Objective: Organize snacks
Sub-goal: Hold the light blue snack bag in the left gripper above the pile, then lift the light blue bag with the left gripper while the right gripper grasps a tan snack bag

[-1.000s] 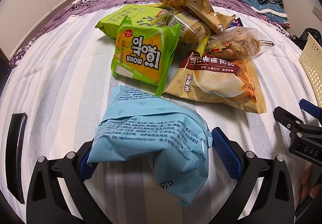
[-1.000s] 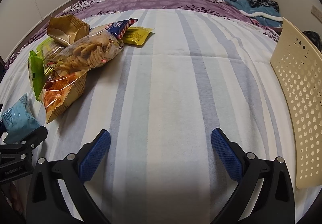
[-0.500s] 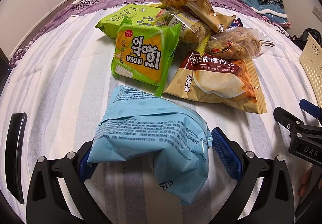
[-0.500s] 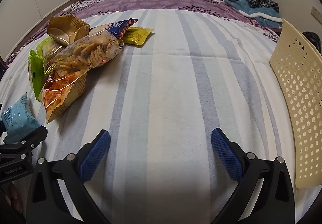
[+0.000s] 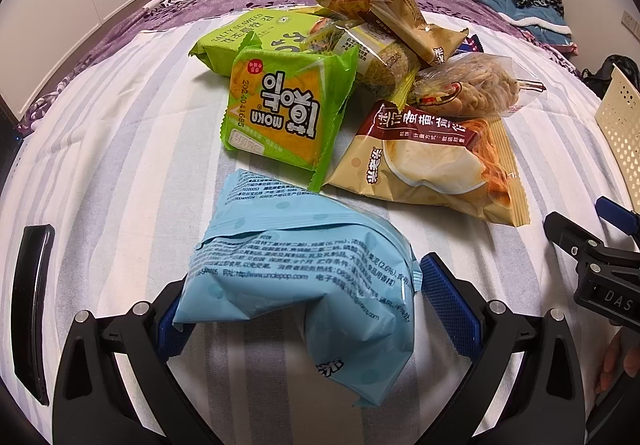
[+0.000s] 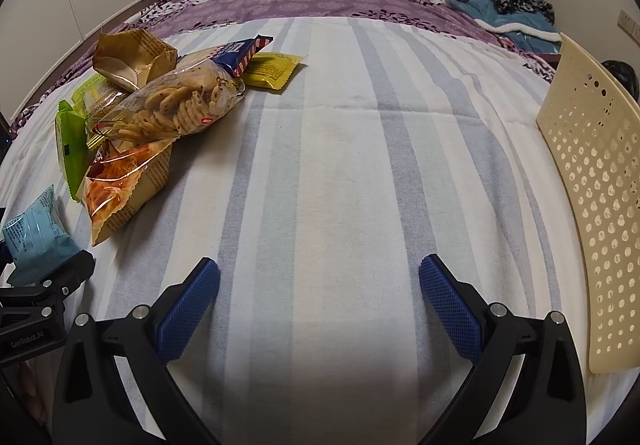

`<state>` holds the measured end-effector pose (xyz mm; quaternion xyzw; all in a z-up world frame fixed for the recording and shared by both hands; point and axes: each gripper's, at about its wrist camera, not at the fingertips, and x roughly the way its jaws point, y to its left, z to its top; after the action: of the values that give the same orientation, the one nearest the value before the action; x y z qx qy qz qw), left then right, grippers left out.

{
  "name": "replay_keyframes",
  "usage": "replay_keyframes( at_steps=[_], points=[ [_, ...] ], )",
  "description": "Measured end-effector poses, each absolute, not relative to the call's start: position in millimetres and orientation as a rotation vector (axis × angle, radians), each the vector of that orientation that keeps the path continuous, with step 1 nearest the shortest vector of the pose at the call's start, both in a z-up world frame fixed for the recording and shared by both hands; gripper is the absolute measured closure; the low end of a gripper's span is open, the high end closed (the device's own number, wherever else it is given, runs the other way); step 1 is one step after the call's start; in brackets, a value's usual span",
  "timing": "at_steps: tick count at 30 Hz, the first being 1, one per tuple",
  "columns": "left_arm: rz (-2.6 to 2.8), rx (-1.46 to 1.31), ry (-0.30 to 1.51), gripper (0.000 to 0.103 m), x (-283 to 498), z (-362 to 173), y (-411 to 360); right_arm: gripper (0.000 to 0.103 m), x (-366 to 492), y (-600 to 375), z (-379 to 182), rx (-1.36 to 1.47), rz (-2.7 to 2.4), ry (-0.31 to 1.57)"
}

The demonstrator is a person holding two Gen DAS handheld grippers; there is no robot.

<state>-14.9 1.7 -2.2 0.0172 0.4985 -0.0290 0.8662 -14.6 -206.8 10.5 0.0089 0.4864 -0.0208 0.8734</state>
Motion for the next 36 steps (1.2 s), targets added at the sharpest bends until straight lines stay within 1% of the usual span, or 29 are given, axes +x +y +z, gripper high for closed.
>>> replay_keyframes(
  at_steps=[36],
  points=[
    [-0.074, 0.026, 1.038, 0.002, -15.9, 0.3, 3.2, 0.005, -12.4, -207.8, 15.5, 0.008, -0.021, 1.024]
  ],
)
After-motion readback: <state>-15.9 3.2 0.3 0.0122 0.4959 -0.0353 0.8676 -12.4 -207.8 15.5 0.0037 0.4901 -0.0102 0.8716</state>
